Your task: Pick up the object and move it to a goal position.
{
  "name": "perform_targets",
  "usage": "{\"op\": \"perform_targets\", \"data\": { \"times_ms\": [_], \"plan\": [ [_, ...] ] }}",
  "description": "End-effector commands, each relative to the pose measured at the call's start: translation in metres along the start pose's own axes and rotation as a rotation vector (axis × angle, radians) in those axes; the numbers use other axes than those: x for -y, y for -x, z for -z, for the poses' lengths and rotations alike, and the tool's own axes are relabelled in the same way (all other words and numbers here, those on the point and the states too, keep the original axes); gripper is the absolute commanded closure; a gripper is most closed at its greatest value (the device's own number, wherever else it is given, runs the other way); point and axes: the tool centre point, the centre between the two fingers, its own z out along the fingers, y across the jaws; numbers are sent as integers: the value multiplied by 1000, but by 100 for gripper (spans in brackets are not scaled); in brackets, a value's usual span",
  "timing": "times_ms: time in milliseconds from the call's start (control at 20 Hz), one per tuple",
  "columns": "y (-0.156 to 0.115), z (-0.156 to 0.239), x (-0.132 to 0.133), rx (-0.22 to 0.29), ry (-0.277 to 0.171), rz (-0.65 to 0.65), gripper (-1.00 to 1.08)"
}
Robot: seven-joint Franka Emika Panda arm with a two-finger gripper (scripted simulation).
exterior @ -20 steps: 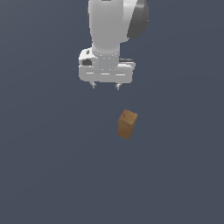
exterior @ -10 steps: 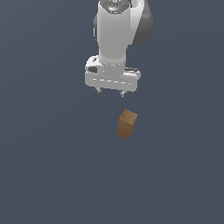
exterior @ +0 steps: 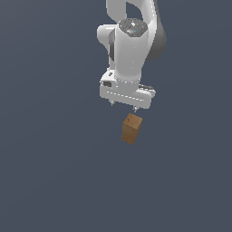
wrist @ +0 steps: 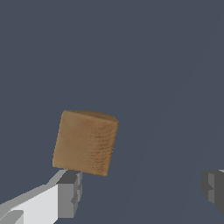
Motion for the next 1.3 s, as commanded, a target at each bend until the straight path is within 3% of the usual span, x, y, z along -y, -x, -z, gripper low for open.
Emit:
{"op": "perform_targets", "data": {
  "times_ms": [0, 550, 1250],
  "plan": [
    [-2, -9, 12, -5, -7, -50, -92],
    [-6, -37, 46, -17, -30, -191, -92],
    [-6, -54, 52, -18, -33, -213, -92]
  ]
}}
